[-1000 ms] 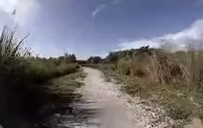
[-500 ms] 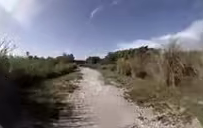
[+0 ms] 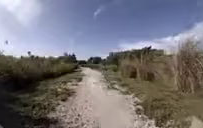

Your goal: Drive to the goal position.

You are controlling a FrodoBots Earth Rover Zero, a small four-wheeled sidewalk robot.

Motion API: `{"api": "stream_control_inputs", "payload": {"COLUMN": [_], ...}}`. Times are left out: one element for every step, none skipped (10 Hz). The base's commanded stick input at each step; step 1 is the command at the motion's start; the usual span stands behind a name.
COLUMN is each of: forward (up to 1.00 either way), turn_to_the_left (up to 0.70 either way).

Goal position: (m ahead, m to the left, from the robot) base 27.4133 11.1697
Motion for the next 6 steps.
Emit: {"api": "stream_control_inputs", "payload": {"forward": [0.85, 0.85, 0.85, 0.85, 0.85, 0.85], "turn_to_the_left": [0.00, 0.00, 0.00, 0.00, 0.00, 0.00]}}
